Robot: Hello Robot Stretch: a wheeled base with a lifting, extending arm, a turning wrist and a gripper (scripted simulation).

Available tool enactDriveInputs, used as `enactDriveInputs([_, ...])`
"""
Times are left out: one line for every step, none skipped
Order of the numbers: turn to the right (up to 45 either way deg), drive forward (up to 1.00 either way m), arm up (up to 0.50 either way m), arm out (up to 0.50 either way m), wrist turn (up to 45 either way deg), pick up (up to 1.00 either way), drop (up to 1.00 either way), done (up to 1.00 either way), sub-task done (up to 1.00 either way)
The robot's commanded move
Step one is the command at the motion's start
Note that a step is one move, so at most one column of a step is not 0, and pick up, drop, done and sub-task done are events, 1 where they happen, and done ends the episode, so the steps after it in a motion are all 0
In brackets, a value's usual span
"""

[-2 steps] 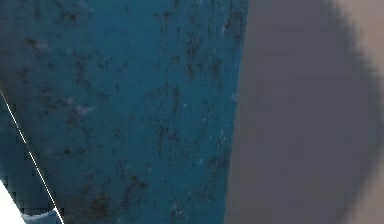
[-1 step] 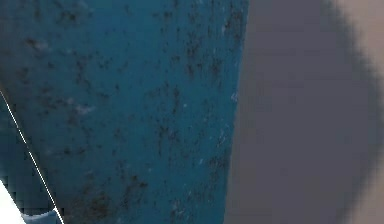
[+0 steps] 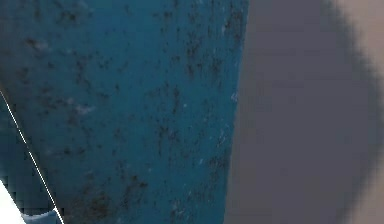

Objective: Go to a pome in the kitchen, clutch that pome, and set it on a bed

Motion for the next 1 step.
enactDriveInputs([0.0, 0.0, 0.1, 0.0, 0.0, 0.0, 0.0, 0.0, 0.0])
